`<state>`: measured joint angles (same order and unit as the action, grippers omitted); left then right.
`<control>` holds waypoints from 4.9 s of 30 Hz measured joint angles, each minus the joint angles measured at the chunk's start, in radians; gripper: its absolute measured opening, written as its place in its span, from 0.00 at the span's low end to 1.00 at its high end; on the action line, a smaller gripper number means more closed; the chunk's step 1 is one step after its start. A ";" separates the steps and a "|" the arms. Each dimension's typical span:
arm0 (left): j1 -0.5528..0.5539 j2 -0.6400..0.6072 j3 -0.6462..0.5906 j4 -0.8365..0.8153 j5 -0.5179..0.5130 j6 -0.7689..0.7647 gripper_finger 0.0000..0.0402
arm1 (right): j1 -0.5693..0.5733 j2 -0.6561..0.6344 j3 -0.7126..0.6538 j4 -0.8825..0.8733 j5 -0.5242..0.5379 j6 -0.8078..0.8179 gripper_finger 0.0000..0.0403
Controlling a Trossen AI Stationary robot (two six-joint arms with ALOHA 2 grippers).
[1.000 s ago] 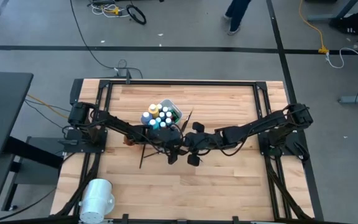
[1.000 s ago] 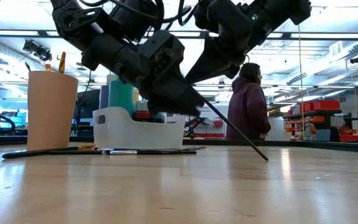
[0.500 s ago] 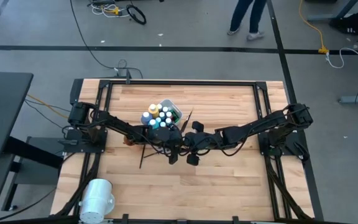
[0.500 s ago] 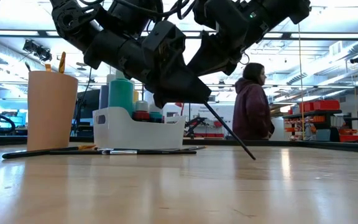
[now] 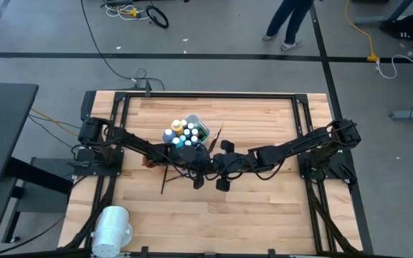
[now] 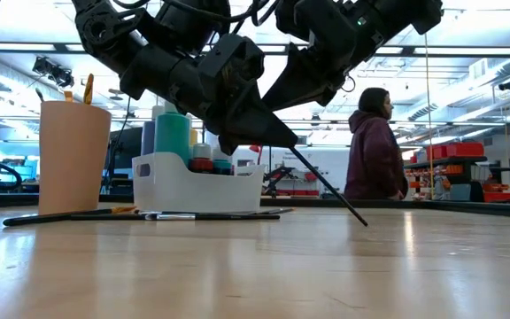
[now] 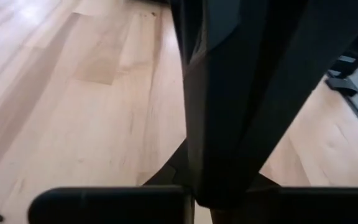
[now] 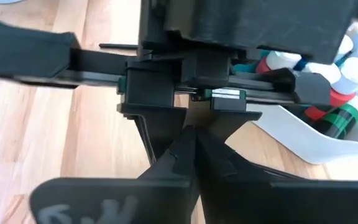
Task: Pick & Place Paint Supplies
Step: Put the black gold paintbrush into the orange cup, then put the top right black gold paintbrush into the orange cup
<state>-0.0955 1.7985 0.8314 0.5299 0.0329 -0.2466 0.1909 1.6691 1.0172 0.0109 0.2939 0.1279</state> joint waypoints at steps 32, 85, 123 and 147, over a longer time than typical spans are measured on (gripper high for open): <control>-0.080 -0.577 0.563 -1.595 -0.357 0.154 0.04 | -0.008 -0.198 -0.018 -0.115 0.117 -0.152 0.24; -0.227 -0.578 0.173 -1.694 -0.279 -0.265 0.11 | -0.070 -0.198 -0.017 -0.001 0.055 -0.268 0.46; -0.227 -0.578 0.157 -1.684 -0.407 -0.282 0.35 | -0.081 -0.198 -0.017 0.005 0.054 -0.272 0.46; -0.392 -0.552 0.423 -1.503 -1.061 -0.277 0.34 | -0.183 -0.197 -0.057 -0.074 0.056 -0.180 0.46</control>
<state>-0.4879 1.2469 1.2549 -0.9728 -1.0278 -0.5236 0.0082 1.4723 0.9607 -0.0632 0.3495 -0.0522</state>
